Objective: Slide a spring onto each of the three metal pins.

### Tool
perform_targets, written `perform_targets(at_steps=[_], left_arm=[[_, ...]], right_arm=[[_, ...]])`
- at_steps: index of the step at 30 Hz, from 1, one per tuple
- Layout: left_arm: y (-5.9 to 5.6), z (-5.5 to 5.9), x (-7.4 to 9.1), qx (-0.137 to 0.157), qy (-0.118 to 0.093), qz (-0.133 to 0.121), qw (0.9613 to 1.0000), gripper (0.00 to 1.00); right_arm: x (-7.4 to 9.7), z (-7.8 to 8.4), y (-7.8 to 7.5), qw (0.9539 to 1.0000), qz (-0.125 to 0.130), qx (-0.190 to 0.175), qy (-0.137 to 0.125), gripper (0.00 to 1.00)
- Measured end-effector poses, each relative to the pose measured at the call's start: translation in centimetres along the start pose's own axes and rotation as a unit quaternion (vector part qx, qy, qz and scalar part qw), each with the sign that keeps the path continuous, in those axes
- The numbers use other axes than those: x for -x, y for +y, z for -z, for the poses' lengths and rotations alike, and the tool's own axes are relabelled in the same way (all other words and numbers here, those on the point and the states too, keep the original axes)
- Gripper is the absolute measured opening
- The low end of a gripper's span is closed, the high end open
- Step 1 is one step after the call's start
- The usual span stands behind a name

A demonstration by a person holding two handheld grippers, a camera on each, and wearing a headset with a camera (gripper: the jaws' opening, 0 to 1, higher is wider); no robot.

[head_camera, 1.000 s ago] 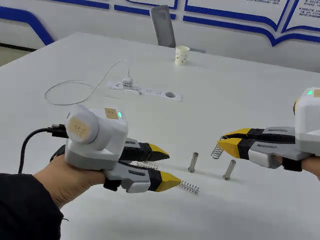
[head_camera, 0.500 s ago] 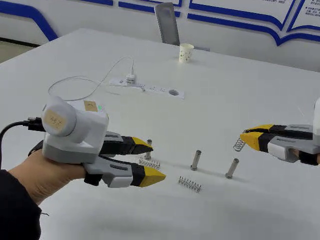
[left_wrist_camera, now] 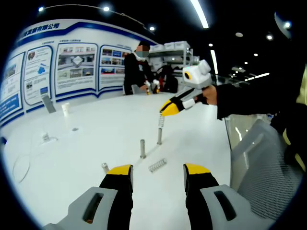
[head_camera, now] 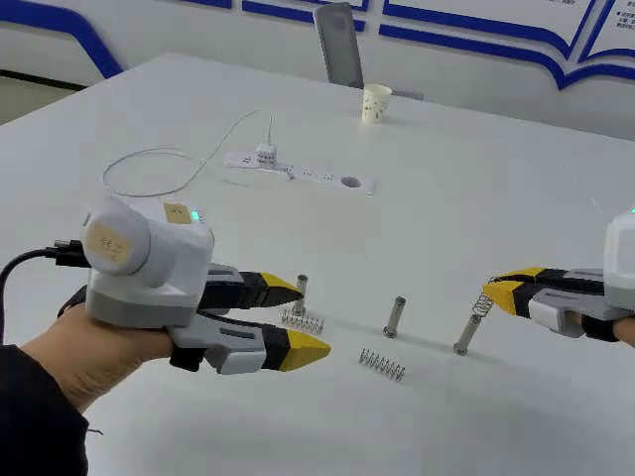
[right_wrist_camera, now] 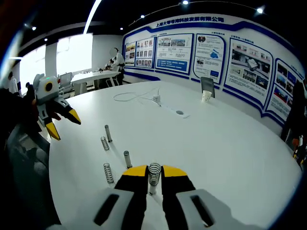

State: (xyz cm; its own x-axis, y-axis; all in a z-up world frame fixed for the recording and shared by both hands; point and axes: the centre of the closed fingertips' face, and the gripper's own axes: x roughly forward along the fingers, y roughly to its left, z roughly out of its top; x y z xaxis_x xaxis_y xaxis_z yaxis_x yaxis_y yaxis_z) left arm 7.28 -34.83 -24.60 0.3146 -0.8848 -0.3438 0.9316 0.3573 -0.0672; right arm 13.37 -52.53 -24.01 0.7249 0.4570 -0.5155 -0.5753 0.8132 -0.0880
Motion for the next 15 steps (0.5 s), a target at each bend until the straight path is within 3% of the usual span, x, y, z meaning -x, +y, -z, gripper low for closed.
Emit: perform_targets(at_steps=[15], left_arm=[[-0.1, 0.3, -0.2, 0.005, 0.001, 0.002, 1.0000, 0.43]], right_arm=[[-1.1, 1.6, -0.2, 0.9998, -0.001, -0.012, 0.013, 0.12]])
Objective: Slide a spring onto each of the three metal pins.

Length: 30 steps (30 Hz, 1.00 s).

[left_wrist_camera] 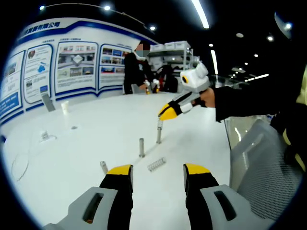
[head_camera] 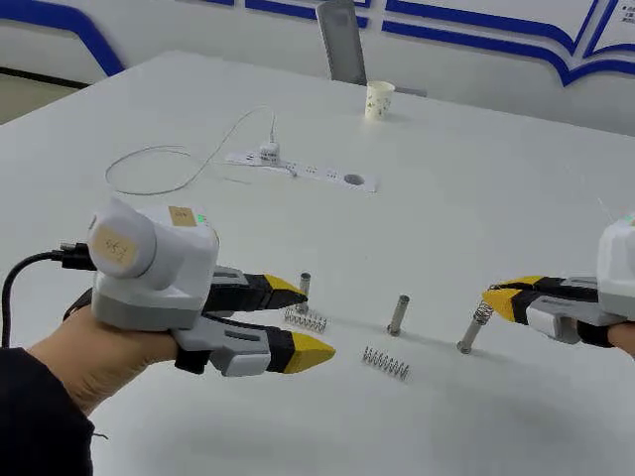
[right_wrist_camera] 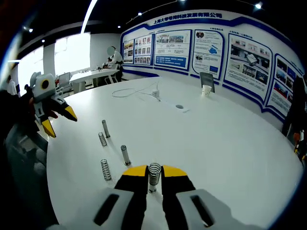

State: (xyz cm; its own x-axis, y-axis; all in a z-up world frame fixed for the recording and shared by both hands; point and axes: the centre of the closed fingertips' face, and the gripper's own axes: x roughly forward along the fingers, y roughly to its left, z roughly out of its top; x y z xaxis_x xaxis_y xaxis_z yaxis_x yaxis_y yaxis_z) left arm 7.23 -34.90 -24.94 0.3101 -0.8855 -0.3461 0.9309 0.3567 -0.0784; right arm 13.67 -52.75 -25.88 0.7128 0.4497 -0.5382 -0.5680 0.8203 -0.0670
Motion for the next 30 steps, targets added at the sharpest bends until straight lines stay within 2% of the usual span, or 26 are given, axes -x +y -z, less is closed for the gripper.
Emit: perform_targets(at_steps=[15, 30], left_arm=[[-0.1, 0.3, -0.2, 0.000, 0.004, 0.003, 1.0000, 0.43], [-0.2, 0.4, -0.2, 0.001, 0.006, 0.003, 1.0000, 0.43]], right_arm=[[-1.6, 2.4, 0.1, 0.9998, 0.001, -0.009, 0.020, 0.12], [-2.6, 3.9, 0.2, 0.9991, -0.003, -0.010, 0.040, 0.12]])
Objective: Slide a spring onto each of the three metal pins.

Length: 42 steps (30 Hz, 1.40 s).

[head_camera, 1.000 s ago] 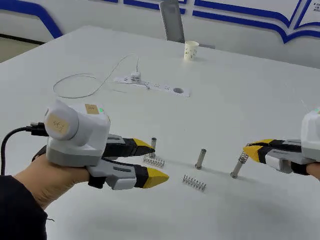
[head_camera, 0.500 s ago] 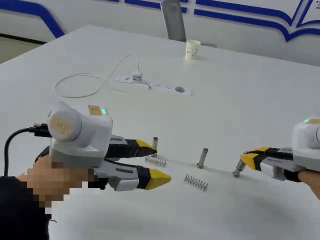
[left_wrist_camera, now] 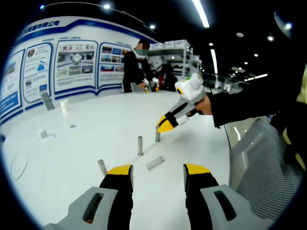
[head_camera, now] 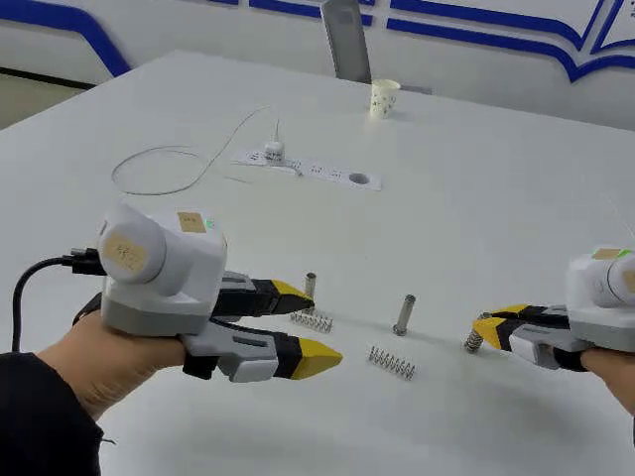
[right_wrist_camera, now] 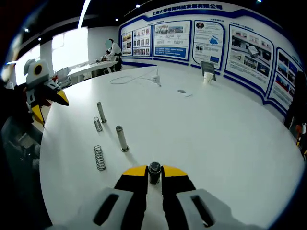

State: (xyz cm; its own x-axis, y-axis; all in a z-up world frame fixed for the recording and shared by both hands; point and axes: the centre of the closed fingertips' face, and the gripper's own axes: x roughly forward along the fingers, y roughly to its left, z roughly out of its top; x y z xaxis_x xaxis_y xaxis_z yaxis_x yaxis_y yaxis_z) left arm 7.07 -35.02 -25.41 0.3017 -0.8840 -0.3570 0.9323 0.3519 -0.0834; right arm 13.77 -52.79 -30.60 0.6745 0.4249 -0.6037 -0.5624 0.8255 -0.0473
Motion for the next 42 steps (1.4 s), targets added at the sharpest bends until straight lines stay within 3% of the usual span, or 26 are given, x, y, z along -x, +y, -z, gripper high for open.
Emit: perform_targets(at_steps=[12, 22, 29, 35, 42], left_arm=[[-0.3, -0.1, 0.0, -0.003, 0.000, 0.003, 1.0000, 0.43], [-0.5, 0.0, -0.2, -0.008, 0.002, 0.007, 0.9999, 0.43], [-0.7, 0.0, -0.2, -0.010, 0.004, 0.010, 0.9999, 0.43], [-0.9, 0.1, -0.3, -0.012, 0.006, 0.011, 0.9998, 0.43], [-0.9, 0.0, -0.2, -0.012, 0.006, 0.012, 0.9998, 0.42]], right_arm=[[0.5, 0.5, 0.1, 1.0000, 0.004, 0.003, 0.005, 0.18], [1.6, 1.3, 2.4, 0.9997, -0.006, 0.018, 0.014, 0.18], [1.5, 0.7, 5.3, 0.9985, -0.039, 0.038, 0.009, 0.18], [0.2, 0.4, 7.8, 0.9947, -0.082, 0.060, 0.009, 0.18], [-1.2, 1.0, 9.1, 0.9910, -0.107, 0.076, 0.022, 0.17]])
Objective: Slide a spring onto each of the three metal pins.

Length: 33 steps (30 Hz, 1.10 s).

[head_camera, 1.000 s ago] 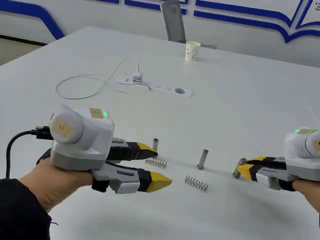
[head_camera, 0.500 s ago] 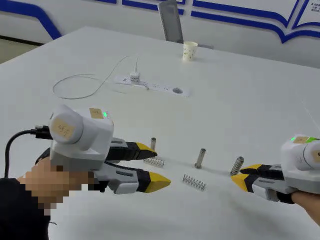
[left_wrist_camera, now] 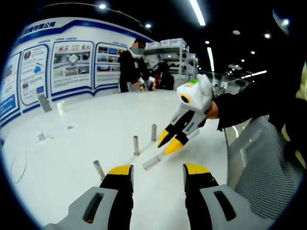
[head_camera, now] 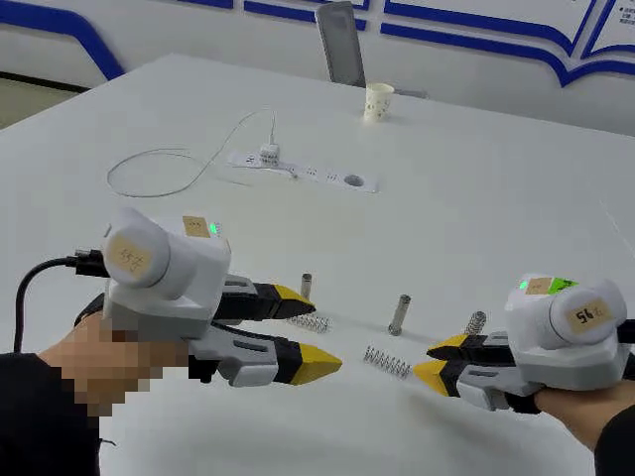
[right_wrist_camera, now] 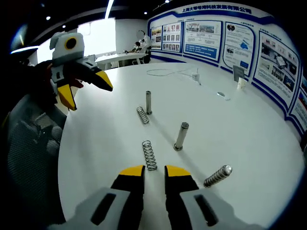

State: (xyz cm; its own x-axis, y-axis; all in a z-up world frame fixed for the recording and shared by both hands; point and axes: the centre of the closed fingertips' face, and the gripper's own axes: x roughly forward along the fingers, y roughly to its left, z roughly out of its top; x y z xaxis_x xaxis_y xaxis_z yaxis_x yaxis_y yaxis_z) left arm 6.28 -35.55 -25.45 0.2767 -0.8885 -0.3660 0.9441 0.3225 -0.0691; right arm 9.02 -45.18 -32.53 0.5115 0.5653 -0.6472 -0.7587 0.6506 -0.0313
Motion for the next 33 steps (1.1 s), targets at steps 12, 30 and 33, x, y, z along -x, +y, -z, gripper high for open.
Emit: perform_targets(at_steps=[12, 30, 33], left_arm=[[-0.1, 0.2, -0.1, 0.001, 0.003, 0.004, 1.0000, 0.42], [-0.3, 0.4, -0.3, 0.003, 0.007, 0.008, 0.9999, 0.42], [-0.3, 0.5, -0.3, 0.001, 0.010, 0.009, 0.9999, 0.42]], right_arm=[[-1.8, 0.6, 0.4, 0.9993, -0.027, 0.020, 0.018, 0.15], [-2.3, 1.1, 0.5, 0.9982, -0.039, 0.036, 0.027, 0.12], [-1.9, 0.8, 0.5, 0.9984, -0.038, 0.036, 0.023, 0.12]])
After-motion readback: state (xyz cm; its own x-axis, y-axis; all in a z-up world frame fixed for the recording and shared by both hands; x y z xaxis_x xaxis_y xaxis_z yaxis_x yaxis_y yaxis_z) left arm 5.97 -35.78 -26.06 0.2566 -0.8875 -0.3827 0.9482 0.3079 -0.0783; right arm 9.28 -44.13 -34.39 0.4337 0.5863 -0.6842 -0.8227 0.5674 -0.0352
